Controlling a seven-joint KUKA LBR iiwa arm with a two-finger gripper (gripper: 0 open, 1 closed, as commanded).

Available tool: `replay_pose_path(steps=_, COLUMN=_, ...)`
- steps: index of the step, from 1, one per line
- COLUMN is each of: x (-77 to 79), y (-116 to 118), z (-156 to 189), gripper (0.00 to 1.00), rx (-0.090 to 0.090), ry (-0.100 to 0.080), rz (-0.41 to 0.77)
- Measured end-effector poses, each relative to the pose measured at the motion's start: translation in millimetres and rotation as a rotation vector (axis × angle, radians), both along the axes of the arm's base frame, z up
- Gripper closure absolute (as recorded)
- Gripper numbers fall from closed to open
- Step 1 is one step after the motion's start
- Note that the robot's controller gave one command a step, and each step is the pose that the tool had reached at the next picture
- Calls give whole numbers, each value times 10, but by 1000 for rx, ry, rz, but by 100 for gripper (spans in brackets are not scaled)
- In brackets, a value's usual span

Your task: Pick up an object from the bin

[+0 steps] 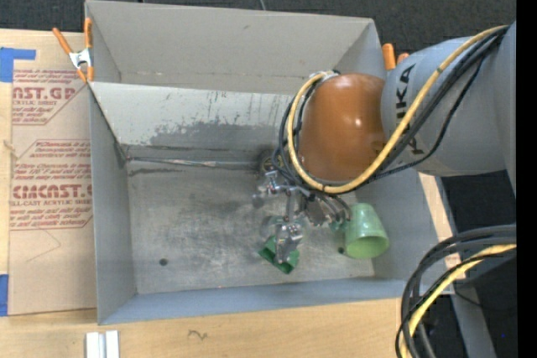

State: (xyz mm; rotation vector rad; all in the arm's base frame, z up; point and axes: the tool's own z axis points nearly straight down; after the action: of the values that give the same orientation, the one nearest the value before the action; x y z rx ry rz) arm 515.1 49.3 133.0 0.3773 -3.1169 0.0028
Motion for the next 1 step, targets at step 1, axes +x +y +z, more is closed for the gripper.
replay_pose_path(steps=1, x=-39, y=-363, z=-613, gripper=0, rx=6, ry=-5, rz=245)
